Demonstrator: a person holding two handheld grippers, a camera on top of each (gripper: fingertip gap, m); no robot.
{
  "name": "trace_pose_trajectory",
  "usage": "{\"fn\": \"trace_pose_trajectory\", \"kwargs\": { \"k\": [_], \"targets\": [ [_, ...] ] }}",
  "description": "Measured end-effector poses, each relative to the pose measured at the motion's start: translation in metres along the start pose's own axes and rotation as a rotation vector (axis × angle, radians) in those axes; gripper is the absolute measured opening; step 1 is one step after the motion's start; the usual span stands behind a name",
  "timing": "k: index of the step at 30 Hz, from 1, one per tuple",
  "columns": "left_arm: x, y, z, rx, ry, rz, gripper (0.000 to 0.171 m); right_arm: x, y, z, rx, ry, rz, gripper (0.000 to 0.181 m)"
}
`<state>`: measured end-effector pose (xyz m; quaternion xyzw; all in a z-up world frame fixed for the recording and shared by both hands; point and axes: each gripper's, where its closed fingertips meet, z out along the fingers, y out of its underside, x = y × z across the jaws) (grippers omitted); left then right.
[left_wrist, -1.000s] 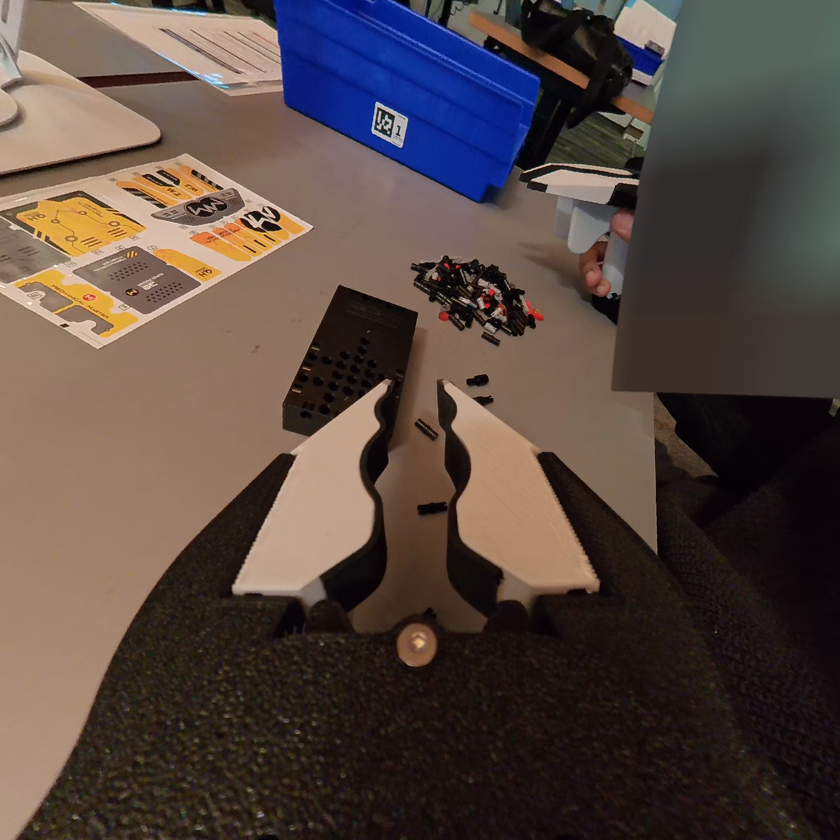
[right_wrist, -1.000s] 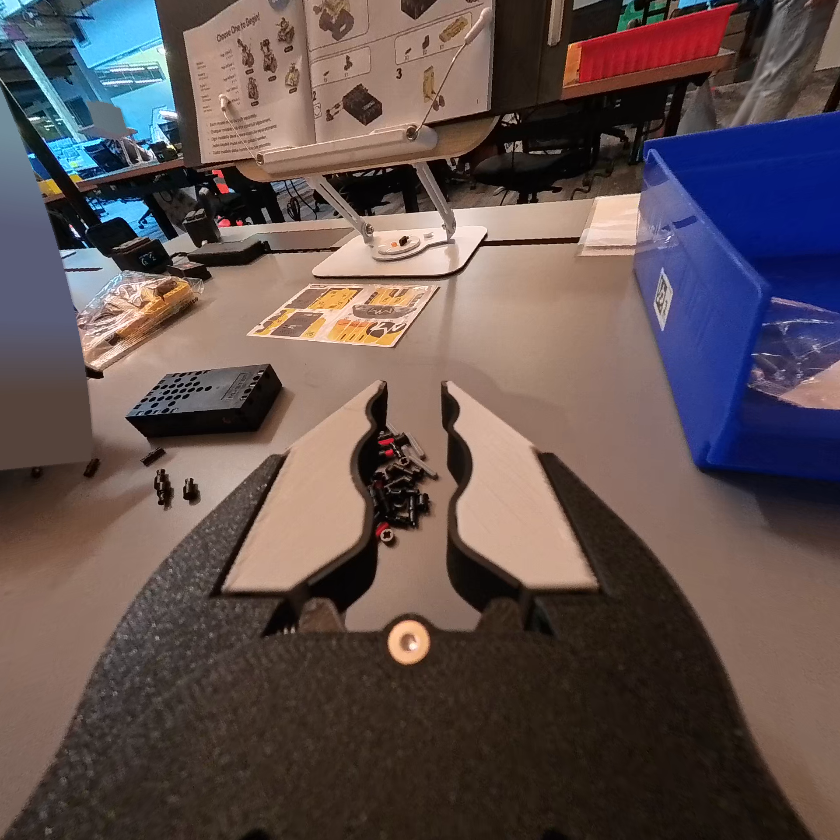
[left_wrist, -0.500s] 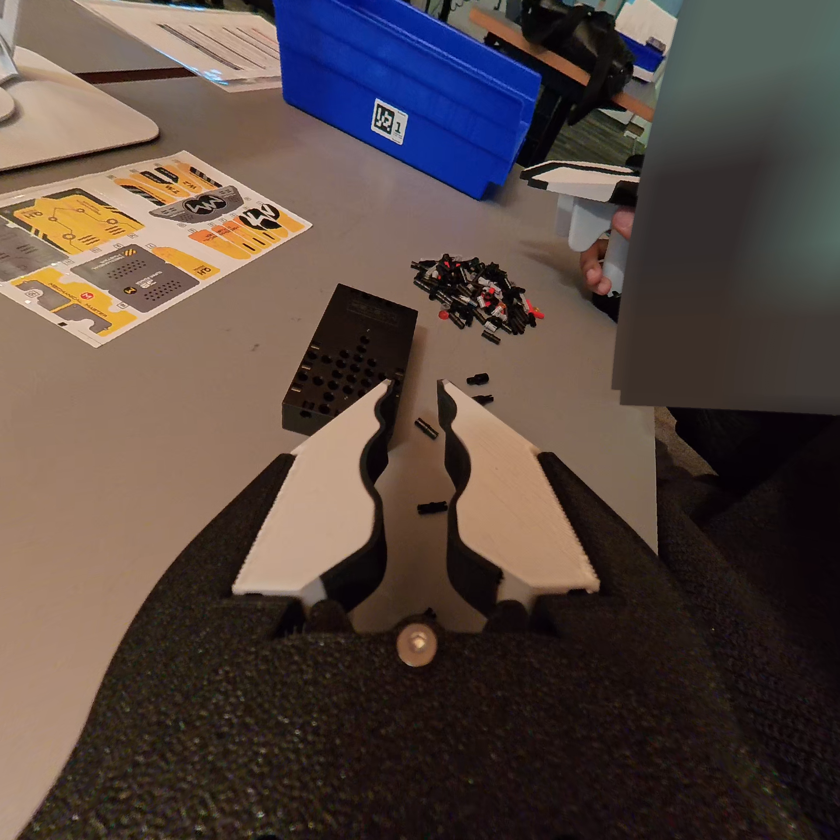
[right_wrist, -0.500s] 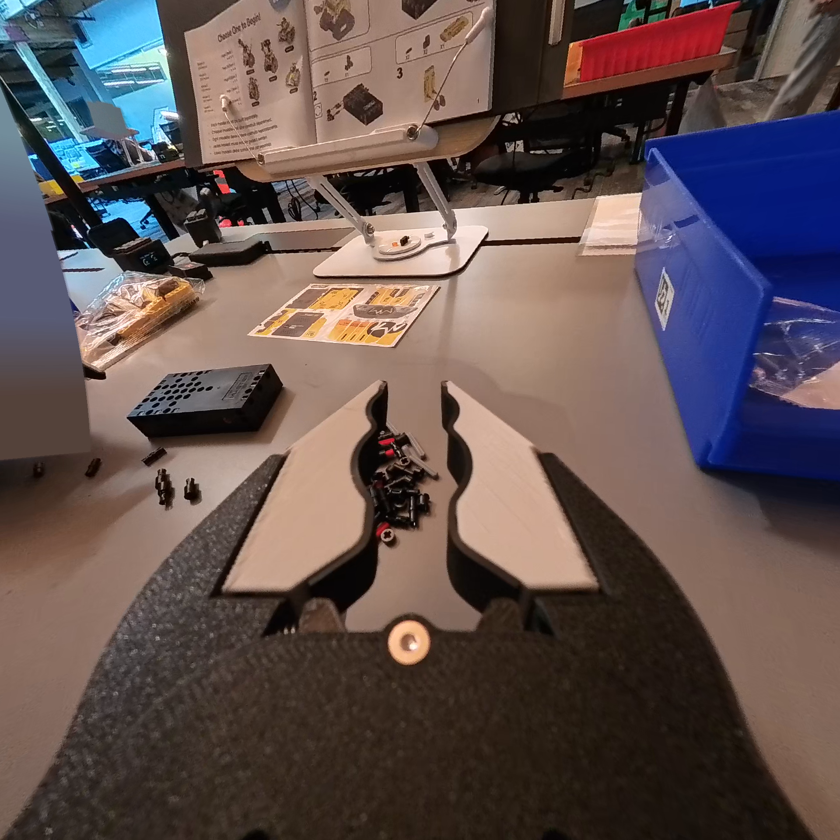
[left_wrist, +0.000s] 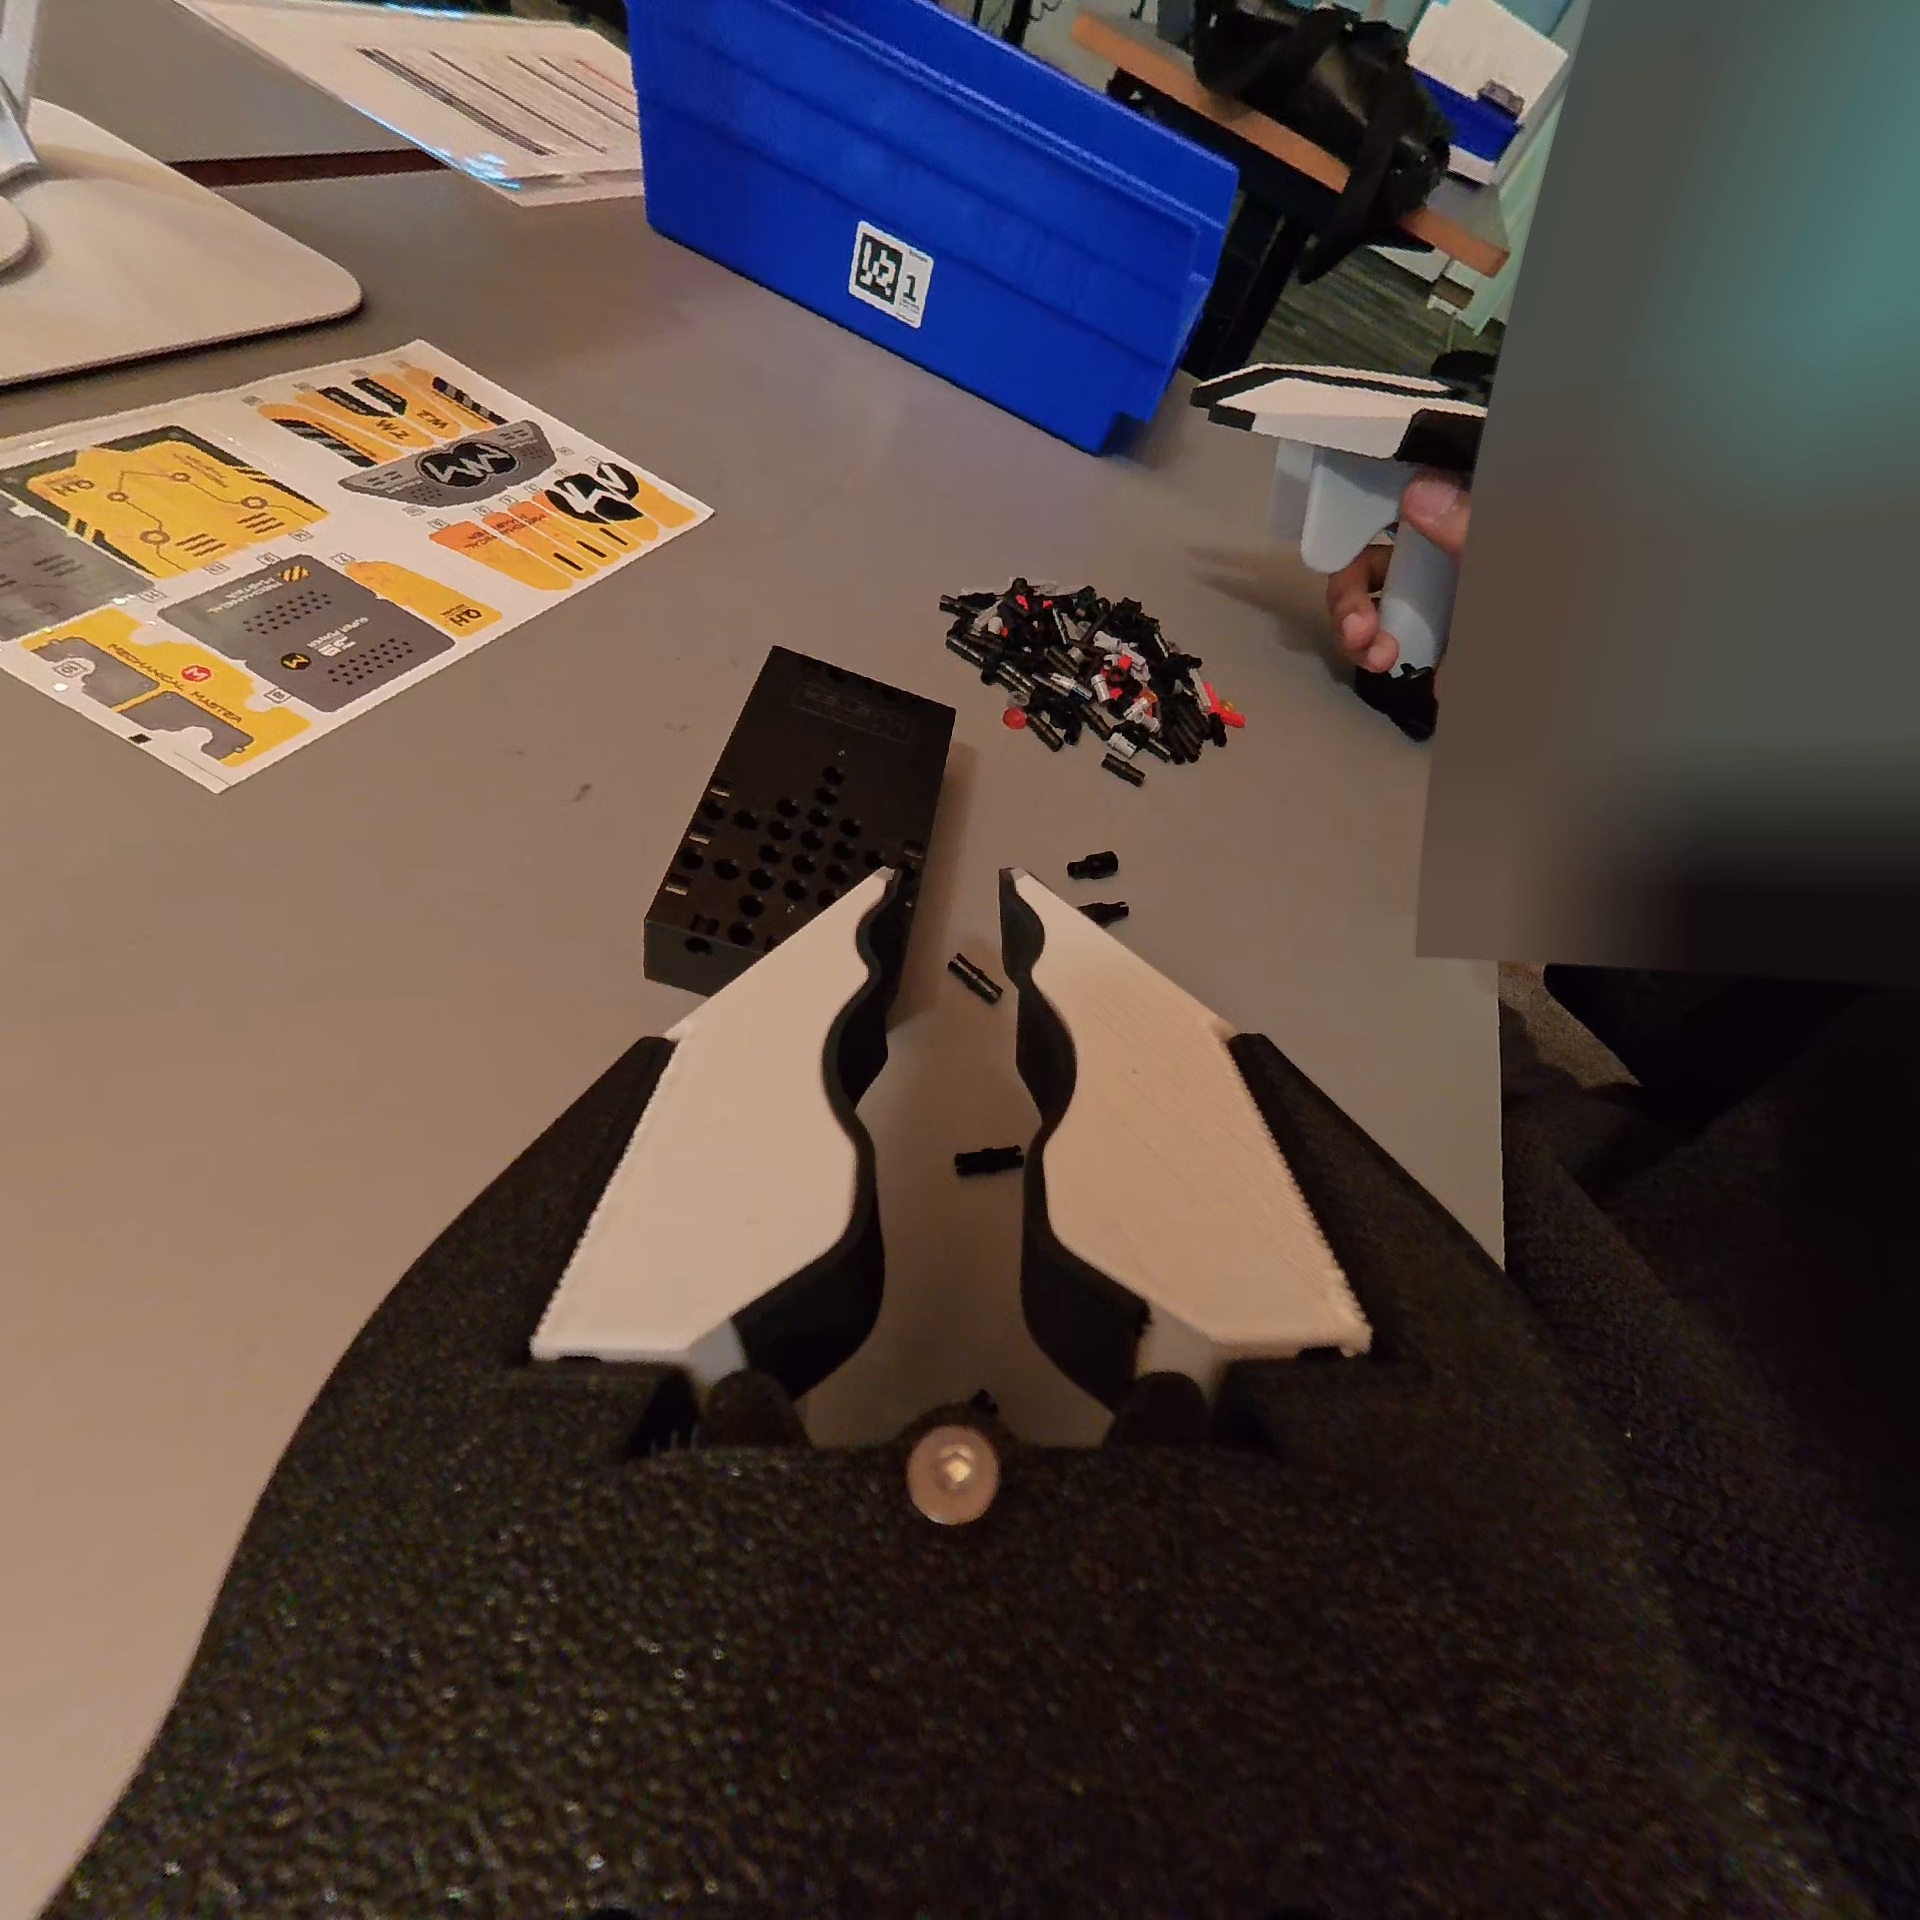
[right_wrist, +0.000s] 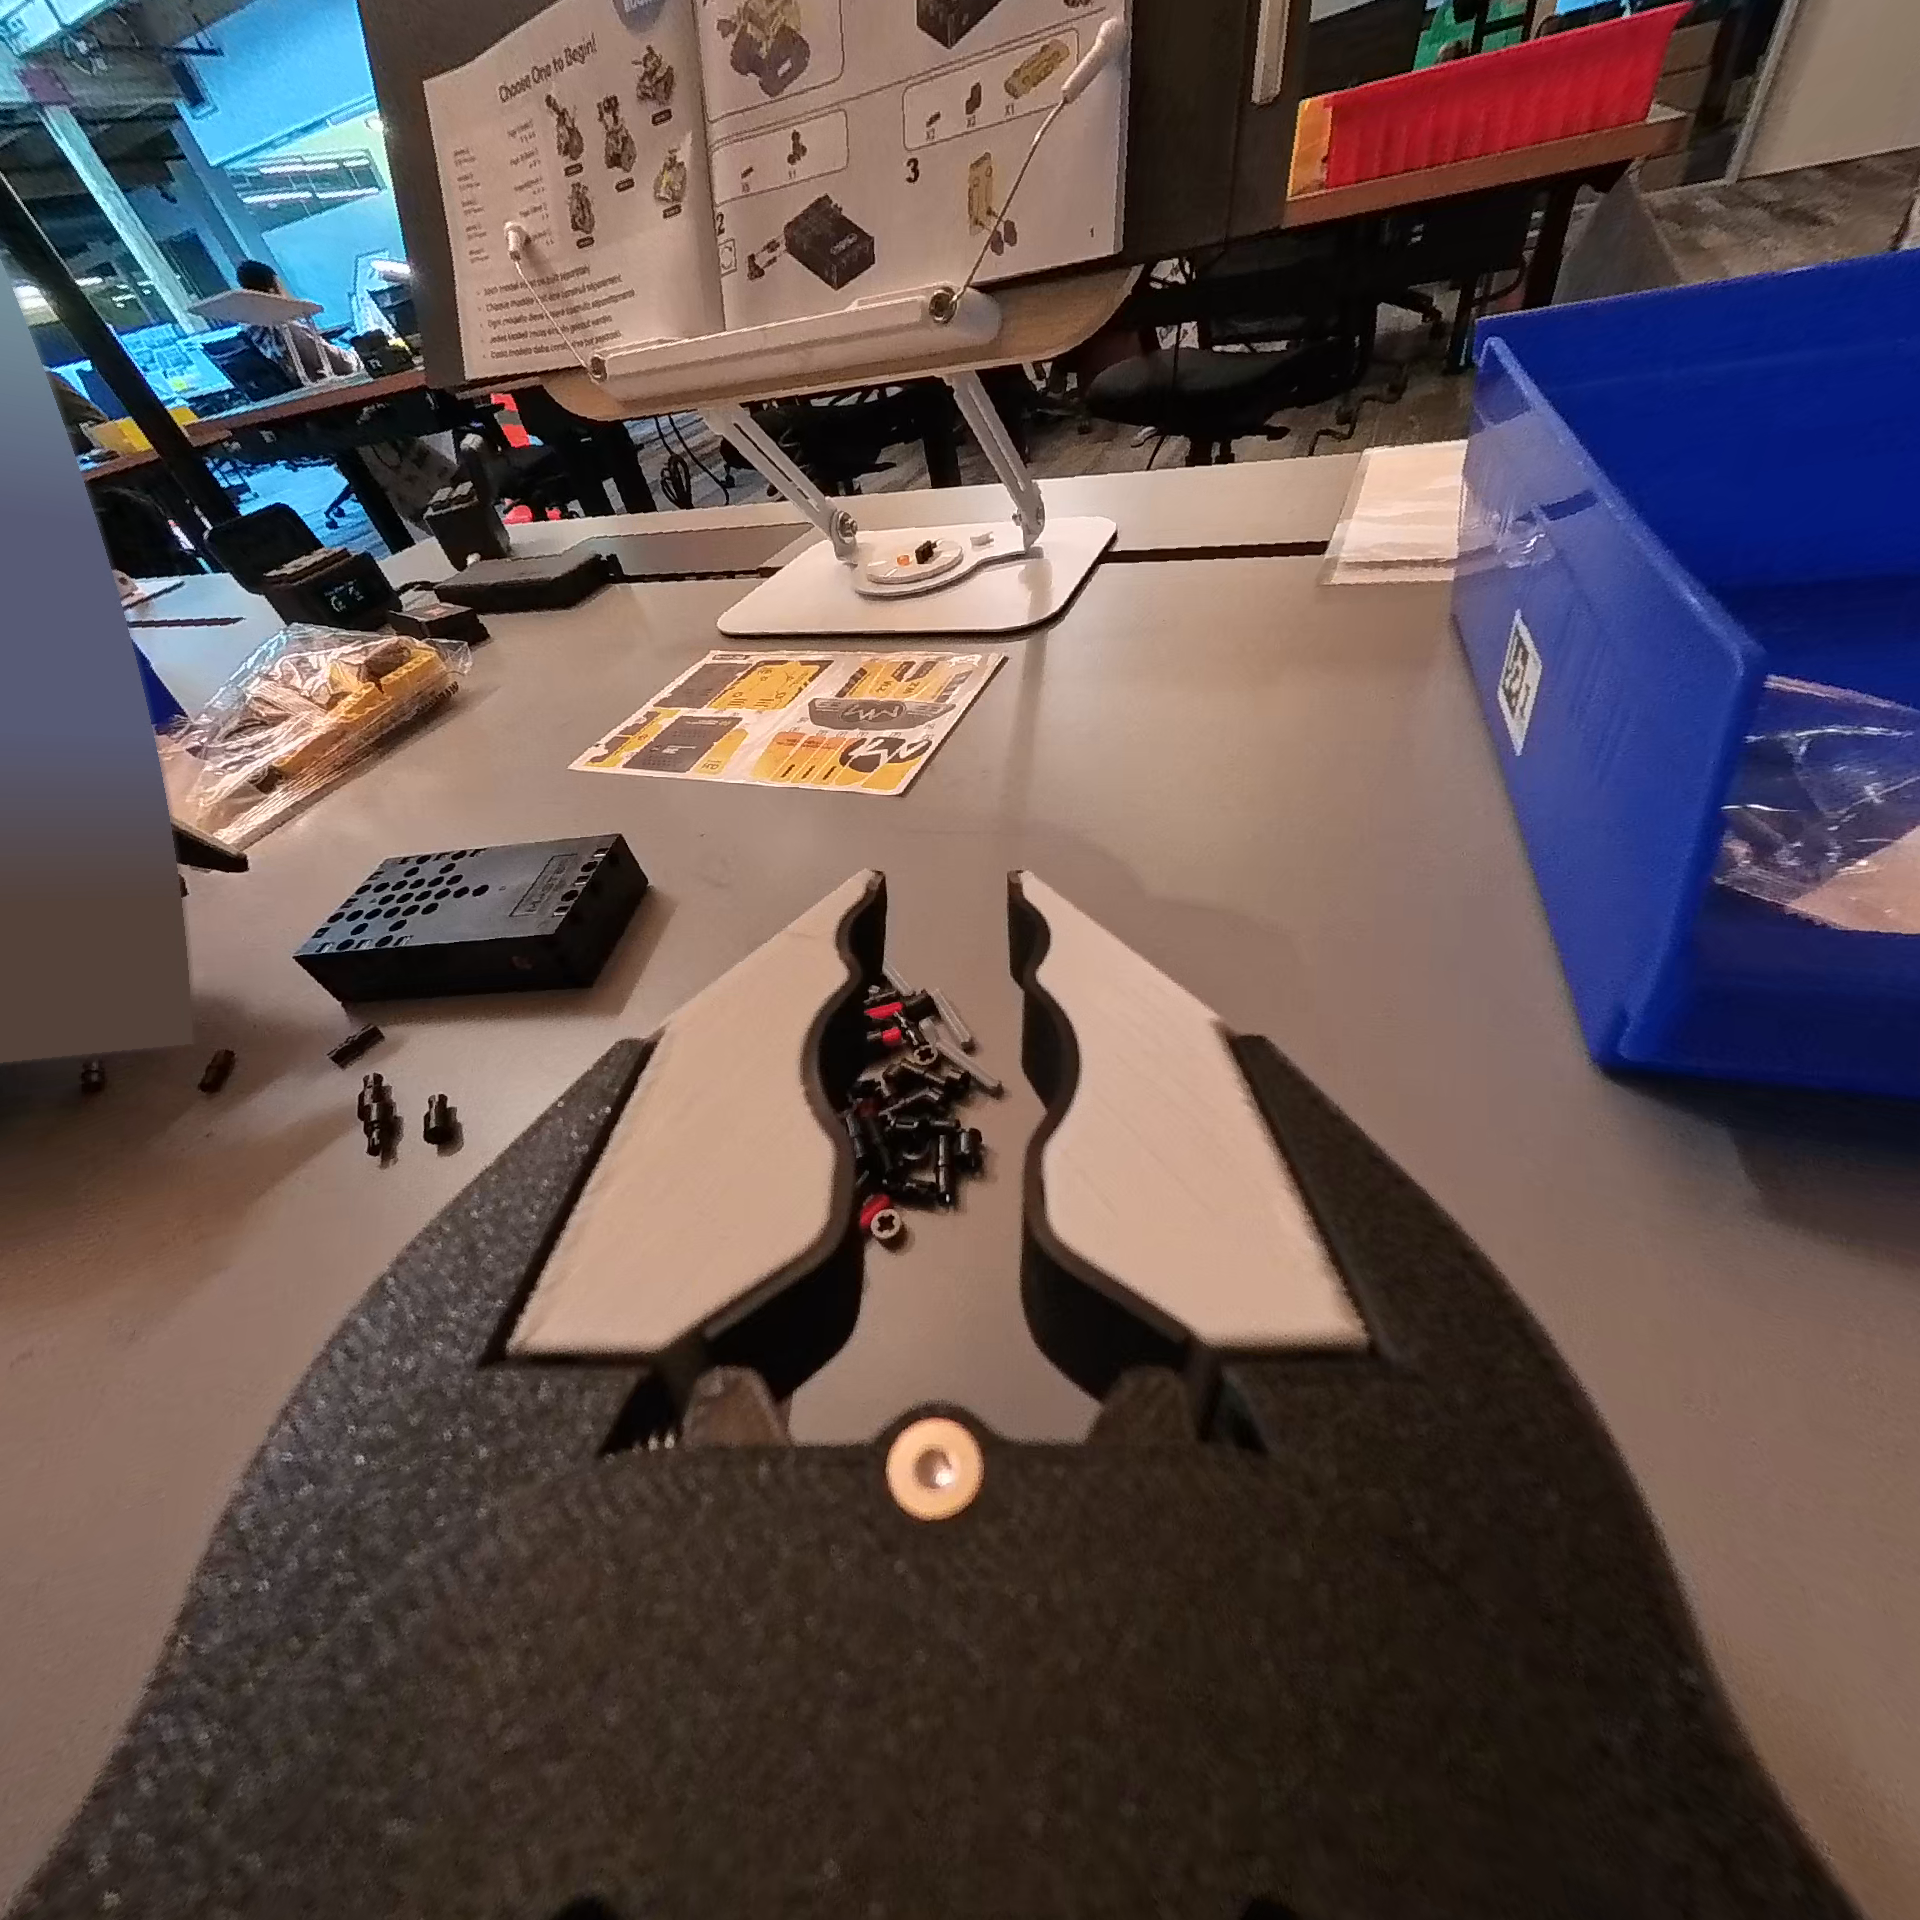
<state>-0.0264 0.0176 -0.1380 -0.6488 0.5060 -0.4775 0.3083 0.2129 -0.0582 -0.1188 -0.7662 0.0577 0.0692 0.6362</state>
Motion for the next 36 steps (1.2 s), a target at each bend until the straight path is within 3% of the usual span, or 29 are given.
{"fn": "trace_pose_trajectory", "kwargs": {
  "k": [23,32,36],
  "targets": [
    [0.000,0.001,0.001,-0.002,0.000,-0.001,0.017,-0.003,0.002,0.002,-0.016,-0.031,0.007,0.023],
    [-0.003,0.001,0.001,-0.003,0.001,-0.019,0.017,-0.040,0.061,0.005,-0.394,-0.196,-0.165,0.019],
    [-0.003,0.002,0.002,-0.009,-0.003,-0.018,0.017,-0.044,0.071,0.006,-0.446,-0.209,-0.201,0.018]
  ]
}}
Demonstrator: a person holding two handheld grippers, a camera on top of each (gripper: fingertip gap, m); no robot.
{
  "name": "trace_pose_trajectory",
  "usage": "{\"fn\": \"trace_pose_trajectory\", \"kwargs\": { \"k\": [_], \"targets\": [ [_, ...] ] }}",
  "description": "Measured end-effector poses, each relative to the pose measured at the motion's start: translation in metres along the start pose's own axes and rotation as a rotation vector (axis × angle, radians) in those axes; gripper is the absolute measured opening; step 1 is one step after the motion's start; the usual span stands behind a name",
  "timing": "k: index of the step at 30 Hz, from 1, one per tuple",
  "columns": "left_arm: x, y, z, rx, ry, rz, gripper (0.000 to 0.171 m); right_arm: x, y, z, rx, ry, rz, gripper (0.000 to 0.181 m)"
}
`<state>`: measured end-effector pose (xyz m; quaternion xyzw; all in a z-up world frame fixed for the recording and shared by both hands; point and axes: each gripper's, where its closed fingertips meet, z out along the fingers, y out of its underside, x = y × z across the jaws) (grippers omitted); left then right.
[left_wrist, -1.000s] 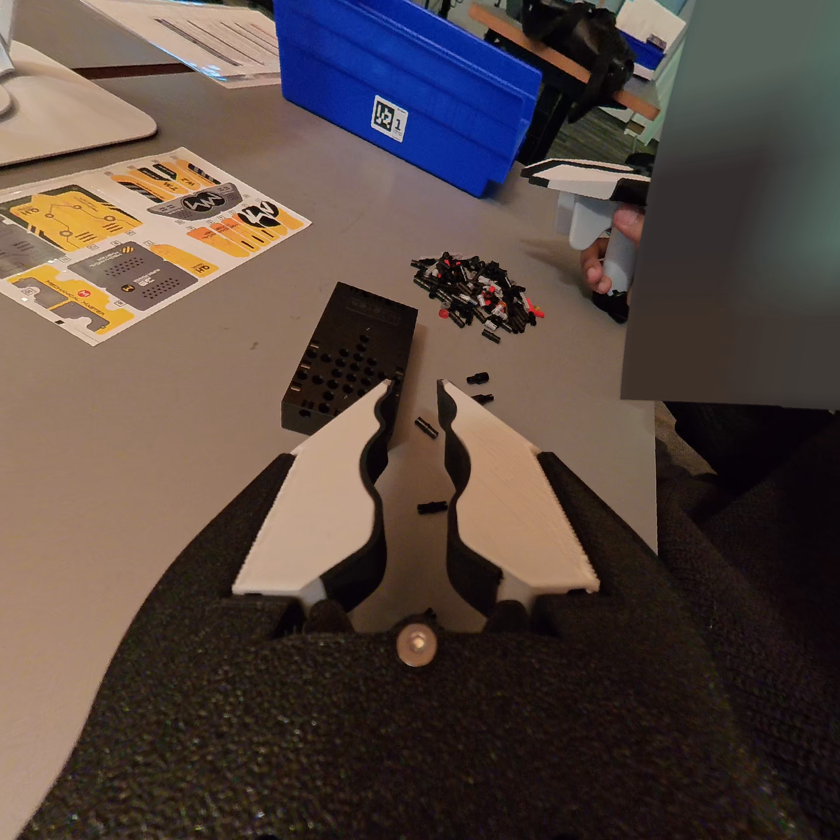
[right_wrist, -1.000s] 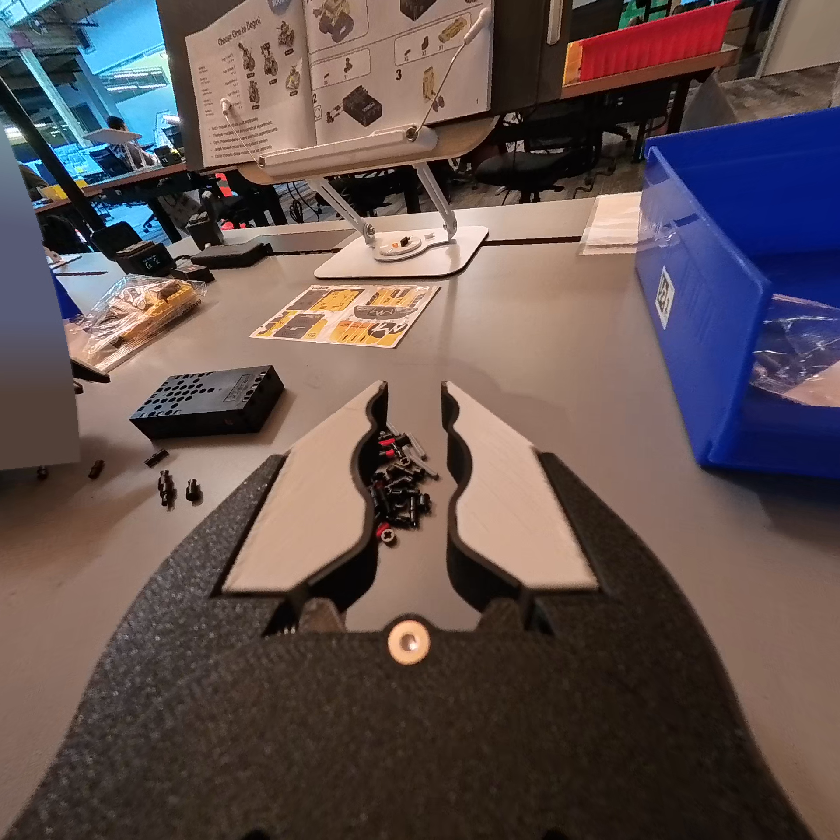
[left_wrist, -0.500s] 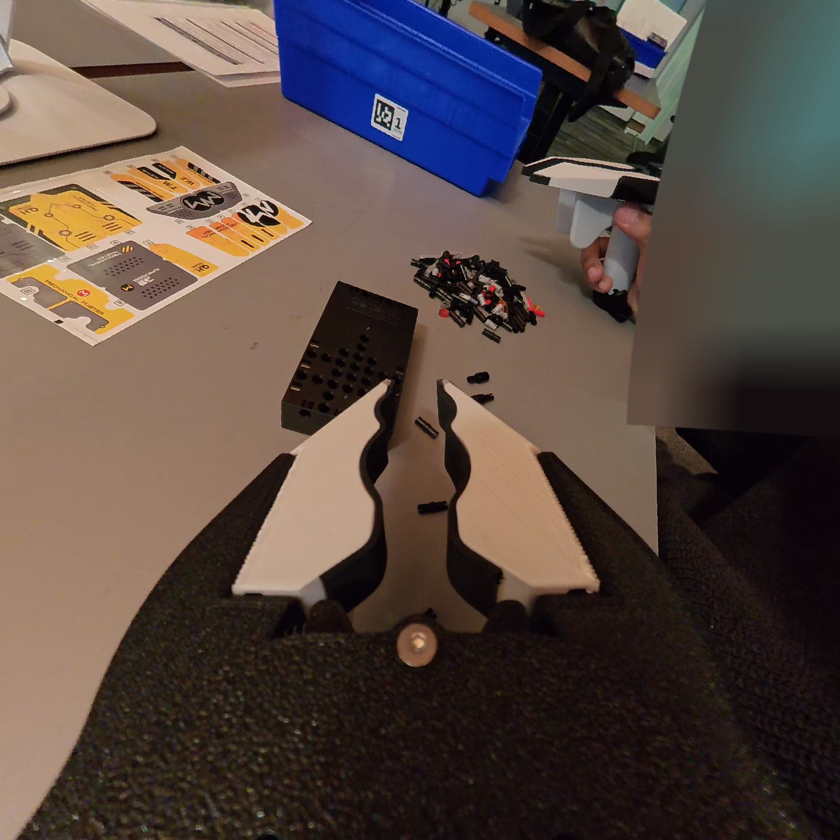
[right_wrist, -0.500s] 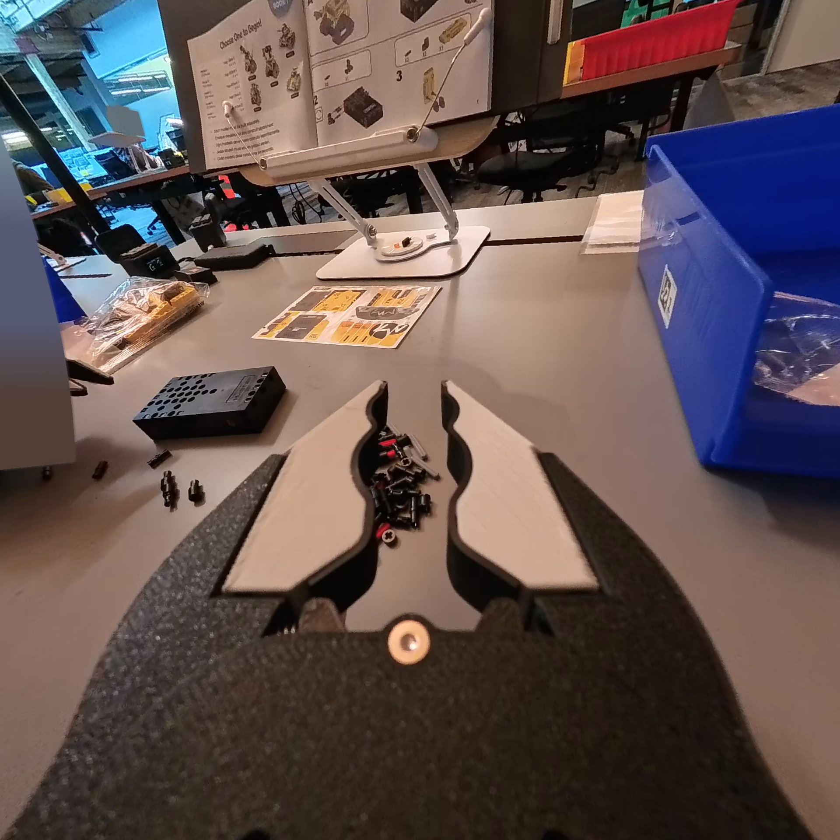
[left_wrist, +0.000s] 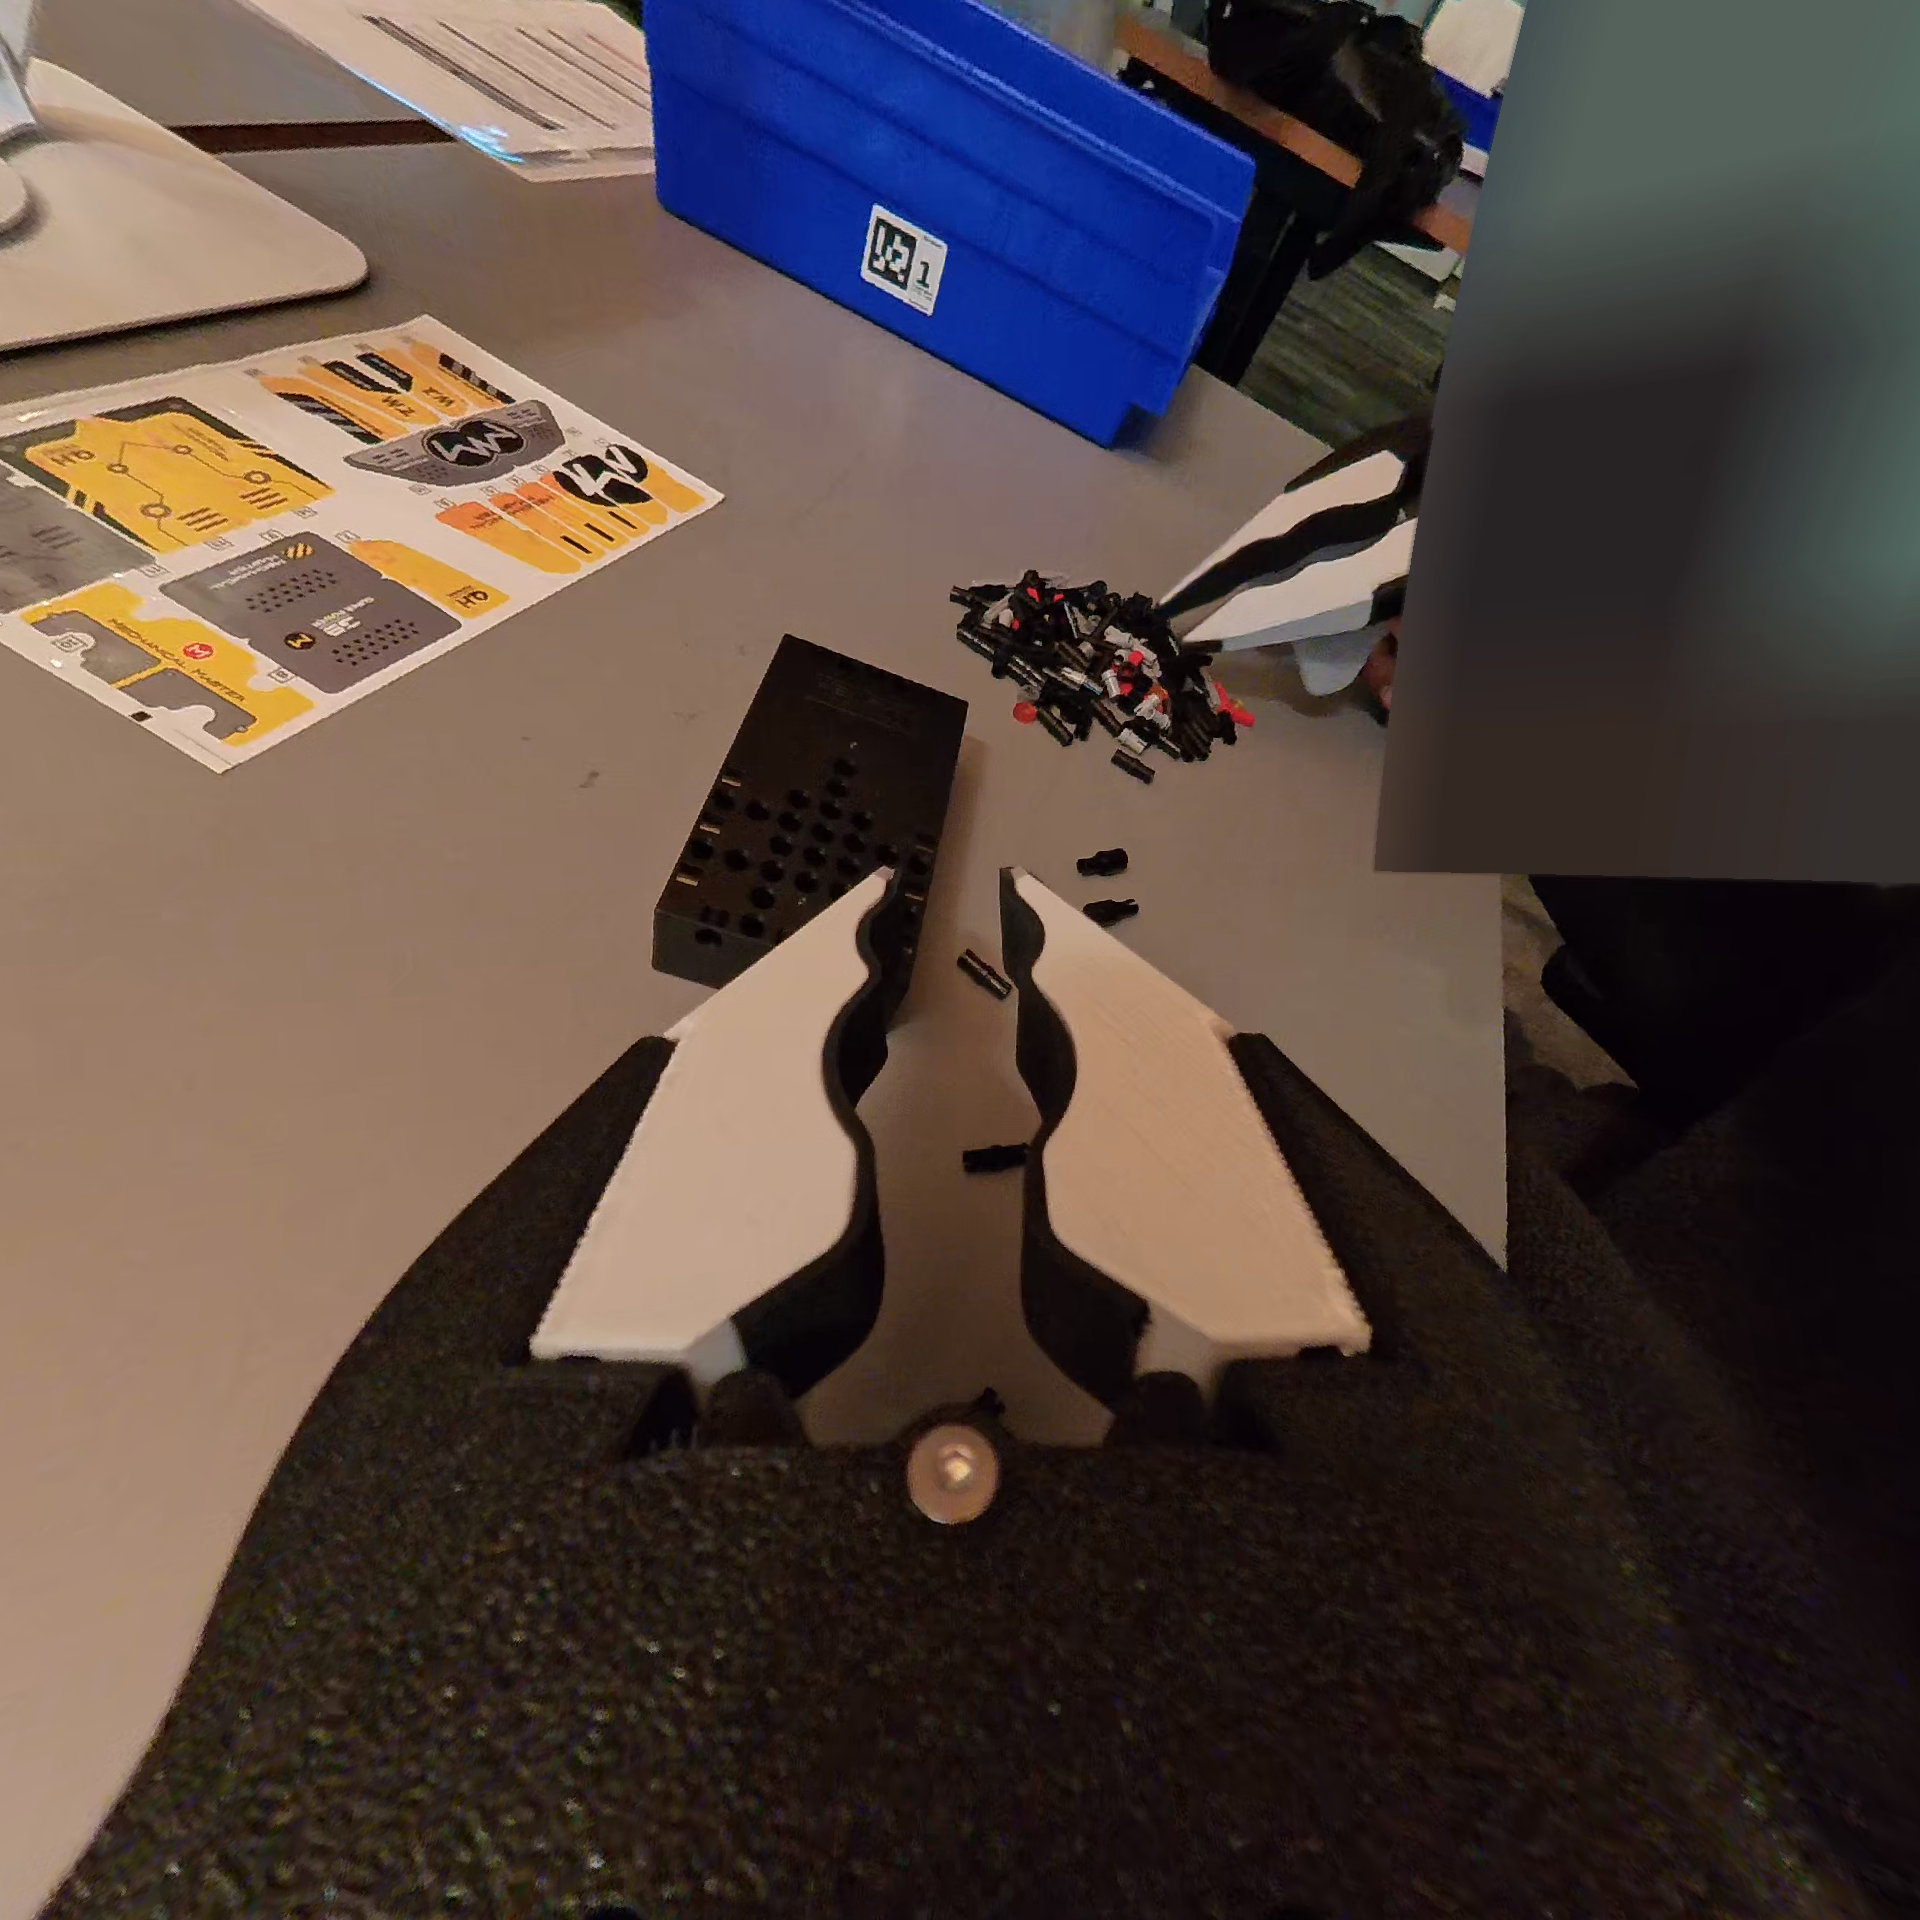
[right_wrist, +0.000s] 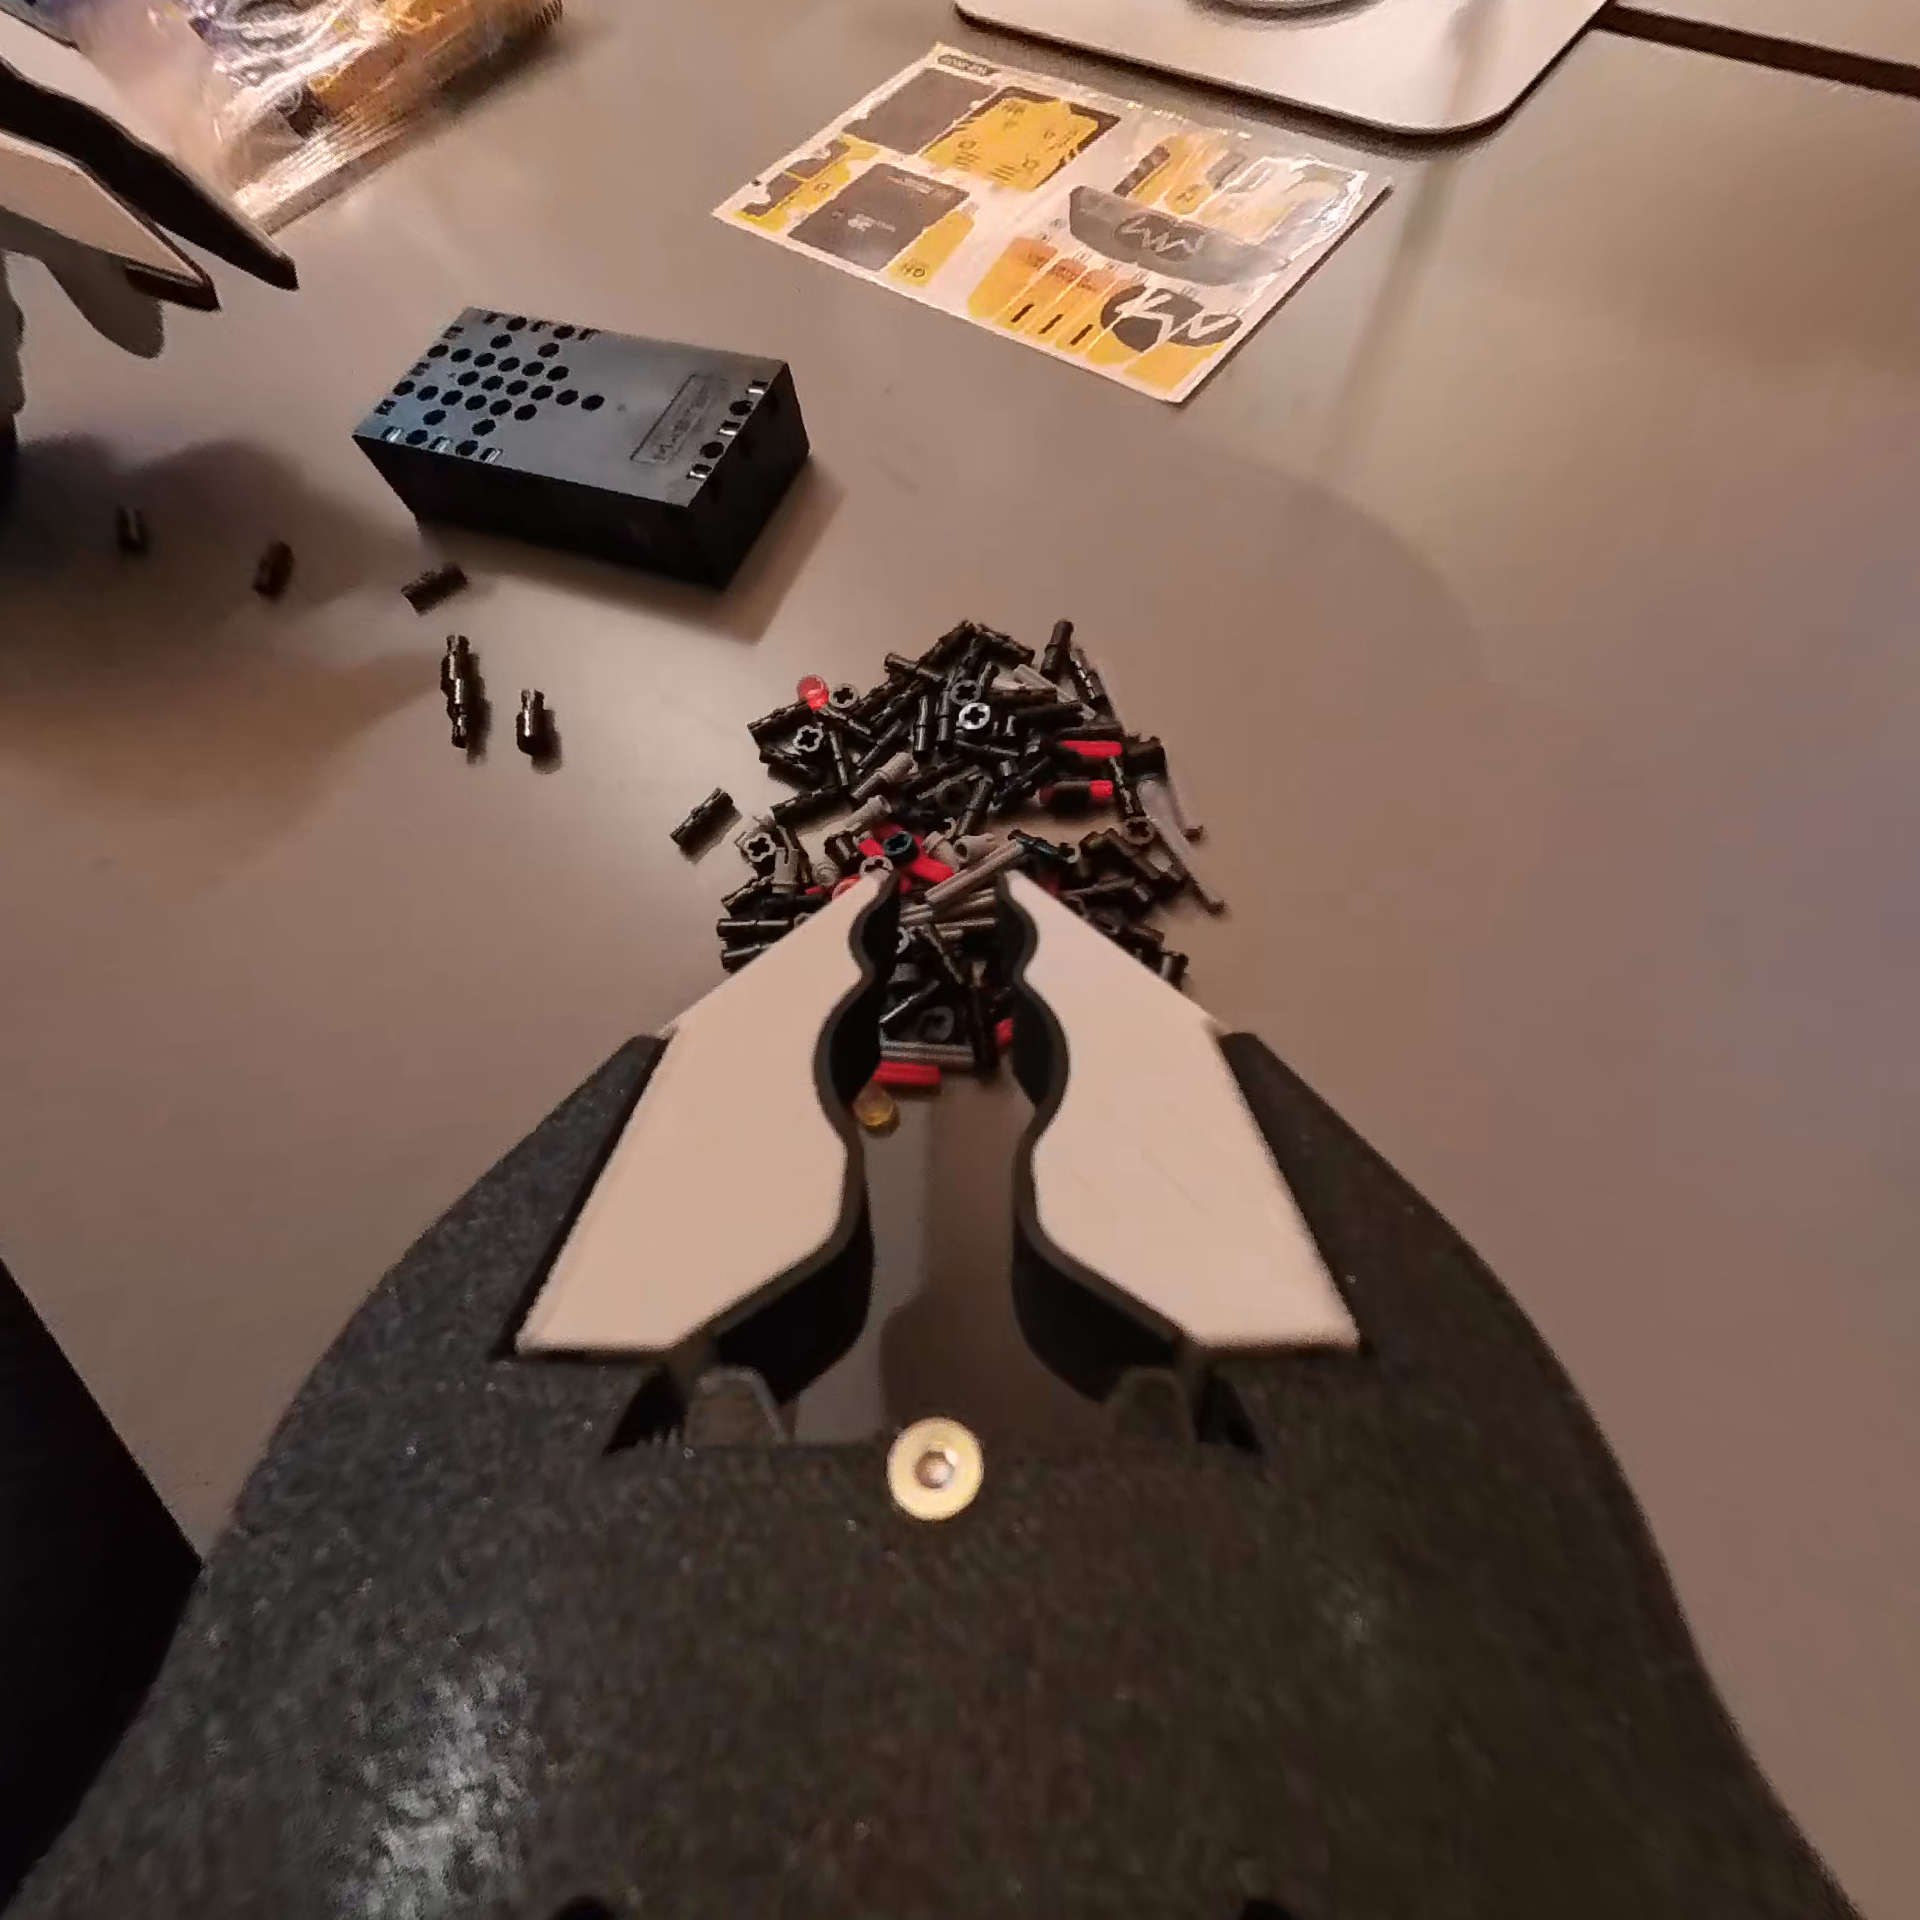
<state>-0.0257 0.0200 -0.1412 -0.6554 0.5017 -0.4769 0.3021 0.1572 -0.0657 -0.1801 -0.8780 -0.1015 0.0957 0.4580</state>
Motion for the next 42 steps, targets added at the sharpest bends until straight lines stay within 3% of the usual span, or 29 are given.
{"fn": "trace_pose_trajectory", "kwargs": {
  "k": [6,10,17,26,42],
  "targets": [
    [0.000,0.002,0.001,-0.011,0.001,0.000,0.017,-0.003,0.000,-0.001,0.004,-0.050,0.033,0.015],
    [0.000,0.002,0.001,-0.010,0.003,-0.004,0.017,-0.001,0.009,0.004,-0.058,-0.026,0.034,0.016],
    [0.000,0.002,0.002,-0.015,0.004,-0.005,0.017,0.004,0.003,-0.001,-0.014,-0.014,0.063,0.016],
    [0.000,0.002,0.002,-0.017,0.003,-0.008,0.017,0.011,0.014,0.001,-0.077,0.039,0.048,0.016],
    [0.000,0.004,0.003,-0.032,0.002,-0.003,0.017,0.002,0.001,-0.004,0.005,0.009,-0.009,0.016]
  ]
}}
